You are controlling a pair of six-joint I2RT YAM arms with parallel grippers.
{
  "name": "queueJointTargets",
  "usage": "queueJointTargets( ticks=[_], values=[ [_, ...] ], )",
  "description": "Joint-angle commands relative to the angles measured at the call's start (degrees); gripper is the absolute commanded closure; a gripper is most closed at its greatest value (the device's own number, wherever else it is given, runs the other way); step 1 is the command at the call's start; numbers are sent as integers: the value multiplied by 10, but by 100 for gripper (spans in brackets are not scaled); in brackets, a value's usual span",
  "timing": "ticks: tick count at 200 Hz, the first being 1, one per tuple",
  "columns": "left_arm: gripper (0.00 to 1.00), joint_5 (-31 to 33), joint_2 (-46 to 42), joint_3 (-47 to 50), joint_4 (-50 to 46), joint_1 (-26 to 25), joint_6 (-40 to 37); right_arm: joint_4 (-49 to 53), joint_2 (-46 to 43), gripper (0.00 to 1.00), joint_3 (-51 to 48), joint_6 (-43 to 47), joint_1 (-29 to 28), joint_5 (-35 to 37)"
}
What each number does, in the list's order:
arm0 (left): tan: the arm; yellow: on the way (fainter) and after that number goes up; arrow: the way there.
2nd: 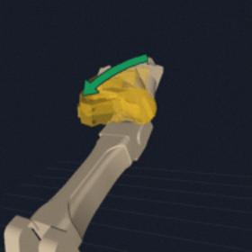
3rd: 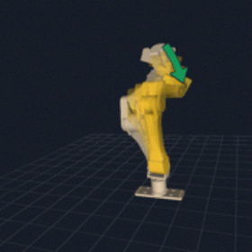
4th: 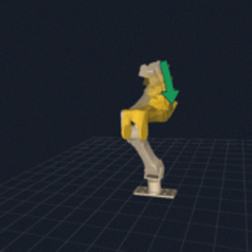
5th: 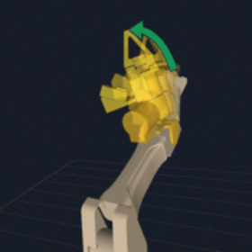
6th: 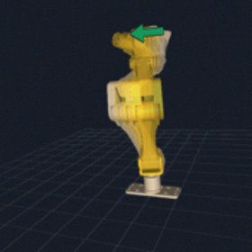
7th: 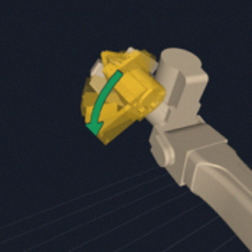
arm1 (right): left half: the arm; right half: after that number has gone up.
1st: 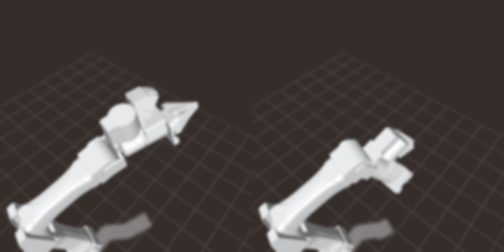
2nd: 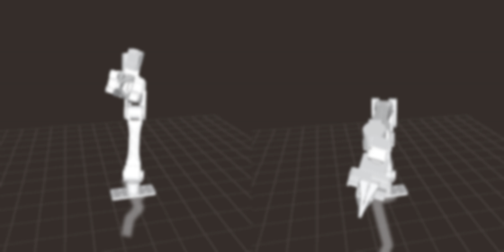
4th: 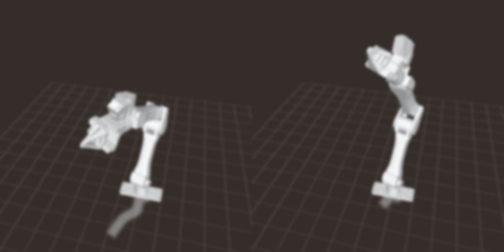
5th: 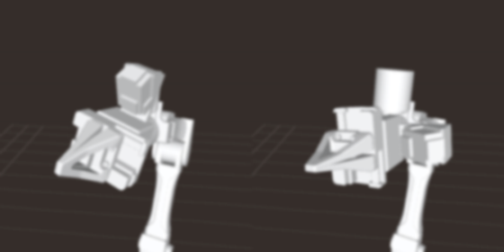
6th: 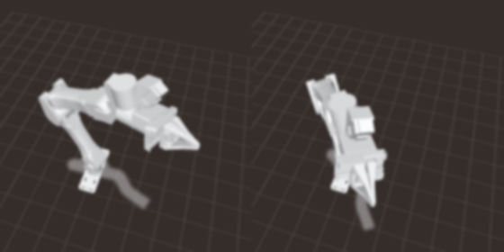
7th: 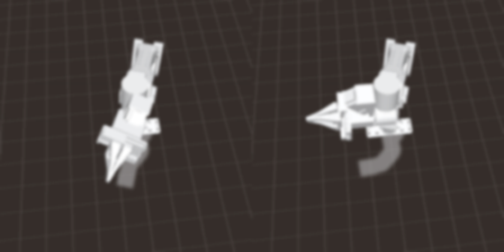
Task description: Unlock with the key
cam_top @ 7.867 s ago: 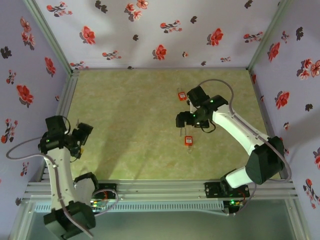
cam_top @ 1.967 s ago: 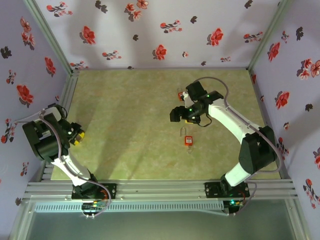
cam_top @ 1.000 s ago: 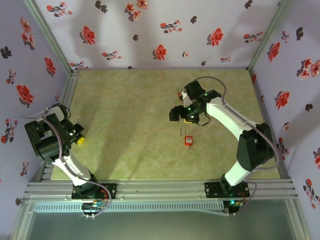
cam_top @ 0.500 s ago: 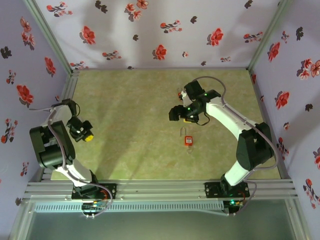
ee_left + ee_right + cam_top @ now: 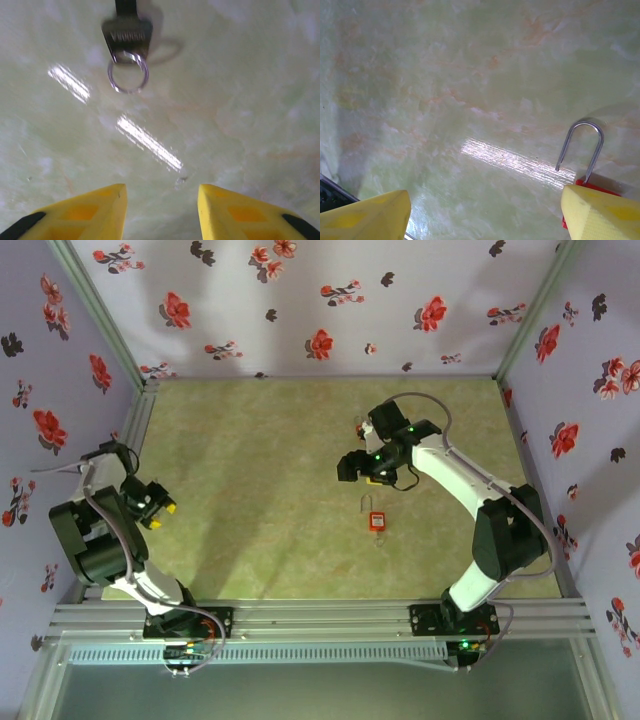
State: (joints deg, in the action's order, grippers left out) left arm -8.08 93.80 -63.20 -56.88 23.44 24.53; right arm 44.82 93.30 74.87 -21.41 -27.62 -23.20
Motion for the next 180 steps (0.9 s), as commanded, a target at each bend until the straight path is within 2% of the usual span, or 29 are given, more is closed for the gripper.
queueJointTargets(
  ticks=[1,75,180],
  values=[
    [58,30,22,-33,-7,12,4,6,-2,21,-9,7,5,-5],
    [59,49,102,-89,-6,22,-22,1,2,21,-14,3,5,-5],
    [62,92,182,-133,-38,-16,-80,0,14,21,-11,1,5,-8]
  ],
)
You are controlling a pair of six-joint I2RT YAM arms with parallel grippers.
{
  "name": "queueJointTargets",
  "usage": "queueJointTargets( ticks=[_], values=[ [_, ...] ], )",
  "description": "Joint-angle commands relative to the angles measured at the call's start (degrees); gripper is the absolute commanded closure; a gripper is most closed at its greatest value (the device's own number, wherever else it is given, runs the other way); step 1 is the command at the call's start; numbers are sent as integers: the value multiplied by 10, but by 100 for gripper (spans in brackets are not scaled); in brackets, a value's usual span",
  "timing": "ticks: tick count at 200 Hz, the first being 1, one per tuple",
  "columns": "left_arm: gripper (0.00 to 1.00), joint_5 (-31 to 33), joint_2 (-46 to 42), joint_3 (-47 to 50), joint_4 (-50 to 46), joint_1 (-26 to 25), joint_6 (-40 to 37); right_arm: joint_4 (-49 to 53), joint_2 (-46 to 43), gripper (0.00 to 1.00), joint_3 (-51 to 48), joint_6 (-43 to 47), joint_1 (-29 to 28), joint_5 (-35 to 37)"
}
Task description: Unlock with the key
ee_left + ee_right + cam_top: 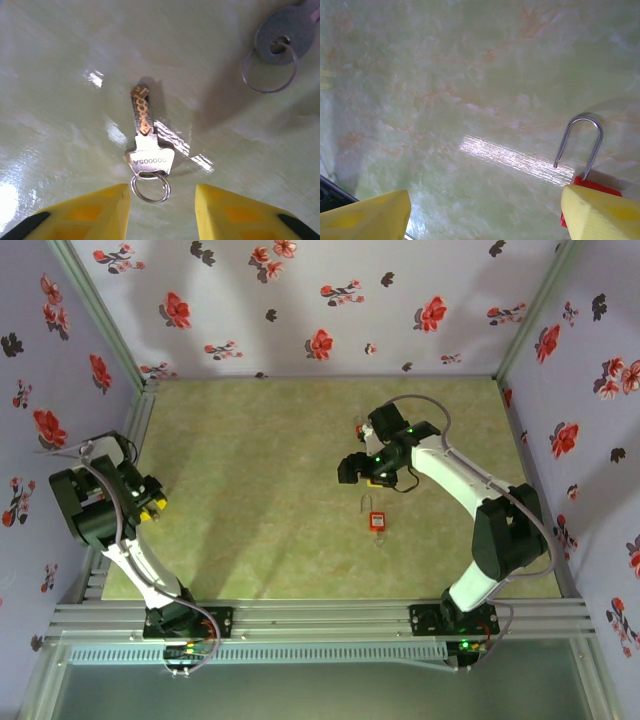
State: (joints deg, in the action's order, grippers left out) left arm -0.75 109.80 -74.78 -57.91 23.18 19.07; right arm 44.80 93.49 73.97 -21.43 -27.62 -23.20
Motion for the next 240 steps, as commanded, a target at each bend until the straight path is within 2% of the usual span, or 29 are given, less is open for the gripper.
queueJointTargets(
  ticks=[1,63,88,138,163,212,240],
  values=[
    [62,19,22,-17,-28,-14,-25,0,13,21,-2,1,5,-9],
    [69,31,32,-2,-30,-16,-23,6,17,21,5,4,5,-5],
    [79,34,32,4,-32,-16,-24,5,17,21,5,5,5,-4],
    [90,23,26,25,-30,-16,-27,7,21,21,10,8,5,-2],
    [100,8,13,34,-27,-17,-31,9,23,22,12,8,5,-2],
    [100,-21,-30,53,-27,-44,-49,10,26,22,22,5,5,7],
    [100,-40,-70,53,-30,-82,-56,12,28,22,28,-4,6,12]
  ],
)
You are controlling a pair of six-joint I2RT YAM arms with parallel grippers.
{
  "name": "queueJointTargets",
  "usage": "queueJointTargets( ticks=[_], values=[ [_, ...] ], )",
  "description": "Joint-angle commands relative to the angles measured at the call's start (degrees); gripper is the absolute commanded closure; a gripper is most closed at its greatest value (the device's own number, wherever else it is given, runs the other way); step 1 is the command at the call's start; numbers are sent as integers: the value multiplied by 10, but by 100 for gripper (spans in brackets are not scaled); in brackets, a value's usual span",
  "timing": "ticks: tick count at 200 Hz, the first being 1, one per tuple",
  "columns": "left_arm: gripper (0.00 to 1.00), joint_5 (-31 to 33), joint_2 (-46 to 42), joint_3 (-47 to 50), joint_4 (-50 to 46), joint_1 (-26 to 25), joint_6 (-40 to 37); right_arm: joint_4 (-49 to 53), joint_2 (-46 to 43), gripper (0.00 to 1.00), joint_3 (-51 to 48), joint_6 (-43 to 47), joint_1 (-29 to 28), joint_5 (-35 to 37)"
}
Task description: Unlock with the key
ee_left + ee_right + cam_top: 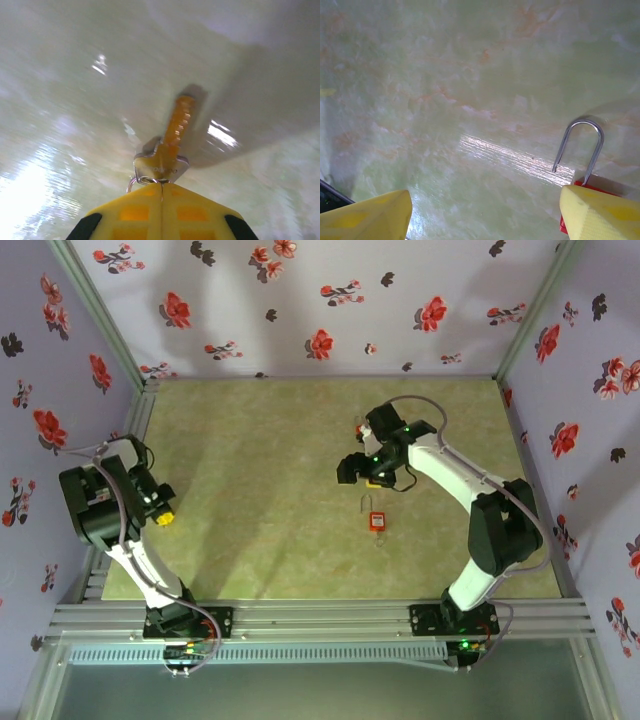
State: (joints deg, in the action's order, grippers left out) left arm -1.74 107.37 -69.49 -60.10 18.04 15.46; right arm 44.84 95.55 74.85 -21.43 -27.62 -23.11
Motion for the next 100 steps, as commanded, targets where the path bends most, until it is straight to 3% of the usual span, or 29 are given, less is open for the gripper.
queueJointTargets(
  ticks=[1,50,100],
  values=[
    [100,-32,-47,-1,-7,-33,-20,12,8,22,20,-4,6,11],
    [100,-59,-97,-54,-22,-168,-25,-1,13,22,37,-53,28,-26],
    [100,-78,-93,-130,-12,-283,6,1,25,22,66,-76,38,-52]
  ],
)
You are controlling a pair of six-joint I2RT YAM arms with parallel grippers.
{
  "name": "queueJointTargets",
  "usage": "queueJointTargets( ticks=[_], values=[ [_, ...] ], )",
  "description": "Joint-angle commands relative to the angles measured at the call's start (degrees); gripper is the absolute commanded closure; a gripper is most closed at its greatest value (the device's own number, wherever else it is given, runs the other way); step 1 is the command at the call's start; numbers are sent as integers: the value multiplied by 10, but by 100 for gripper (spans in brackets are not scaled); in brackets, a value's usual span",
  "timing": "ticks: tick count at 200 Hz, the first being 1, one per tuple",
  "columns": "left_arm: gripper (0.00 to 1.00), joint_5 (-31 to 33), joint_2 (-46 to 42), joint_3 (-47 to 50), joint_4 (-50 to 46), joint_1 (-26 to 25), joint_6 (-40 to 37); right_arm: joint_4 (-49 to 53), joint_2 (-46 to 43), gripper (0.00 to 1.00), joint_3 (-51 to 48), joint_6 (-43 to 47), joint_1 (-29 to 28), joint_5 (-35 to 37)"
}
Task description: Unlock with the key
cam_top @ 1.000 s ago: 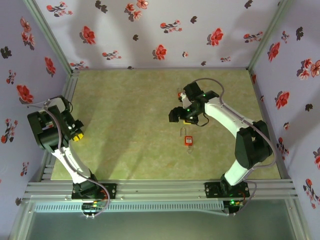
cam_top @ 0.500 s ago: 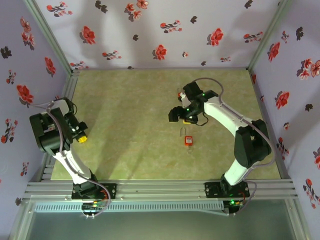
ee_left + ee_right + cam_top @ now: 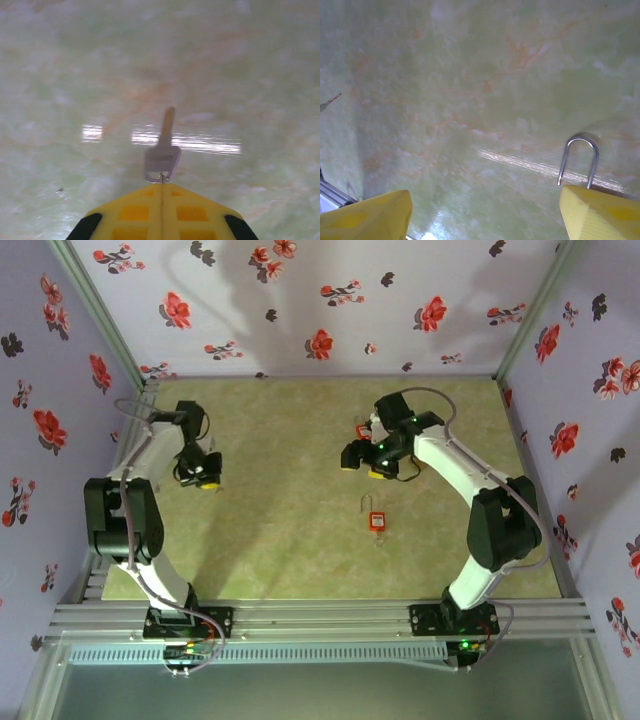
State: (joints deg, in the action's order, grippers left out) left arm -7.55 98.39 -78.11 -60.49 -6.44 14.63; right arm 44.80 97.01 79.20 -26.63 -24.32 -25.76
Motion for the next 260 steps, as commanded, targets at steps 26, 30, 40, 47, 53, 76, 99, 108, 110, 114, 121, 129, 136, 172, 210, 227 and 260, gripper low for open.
queueJointTargets(
  ticks=[26,30,40,47,53,76,99,108,110,114,121,129,136,172,210,227,260],
  values=[
    [100,-28,21,-102,4,-96,28,-29,28,22,27,-77,11,-78],
    [100,-29,26,-111,7,-105,30,-39,30,22,25,-91,11,-88],
    [100,-32,34,-130,18,-127,35,-70,33,22,18,-125,11,-111],
    [100,-31,41,-143,26,-142,39,-97,36,22,11,-154,11,-128],
    [100,-32,46,-156,33,-154,43,-126,37,22,3,-187,11,-142],
    [100,-28,74,-202,59,-197,51,-243,42,23,-31,-316,11,-189],
    [100,-25,94,-232,107,-232,69,-348,39,21,-60,-424,11,-204],
    [100,-19,102,-243,121,-244,77,-391,40,21,-72,-467,11,-208],
    [100,-18,103,-246,124,-247,80,-398,40,21,-76,-477,11,-208],
    [100,-16,105,-249,131,-251,85,-412,40,21,-81,-494,11,-209],
    [100,-13,109,-252,145,-258,96,-438,42,20,-92,-523,11,-210],
    [100,-10,111,-255,163,-267,106,-477,42,20,-108,-555,11,-209],
    [100,-6,113,-256,176,-273,113,-518,40,20,-124,-591,11,-207],
    [100,1,117,-255,237,-290,154,-617,38,19,-162,-676,12,-191],
    [100,1,121,-259,259,-309,164,-688,44,20,-185,-735,12,-184],
    [100,3,119,-251,271,-314,172,-719,43,20,-197,-759,12,-178],
    [100,0,109,-232,298,-320,185,-731,42,20,-203,-768,12,-172]
  ],
)
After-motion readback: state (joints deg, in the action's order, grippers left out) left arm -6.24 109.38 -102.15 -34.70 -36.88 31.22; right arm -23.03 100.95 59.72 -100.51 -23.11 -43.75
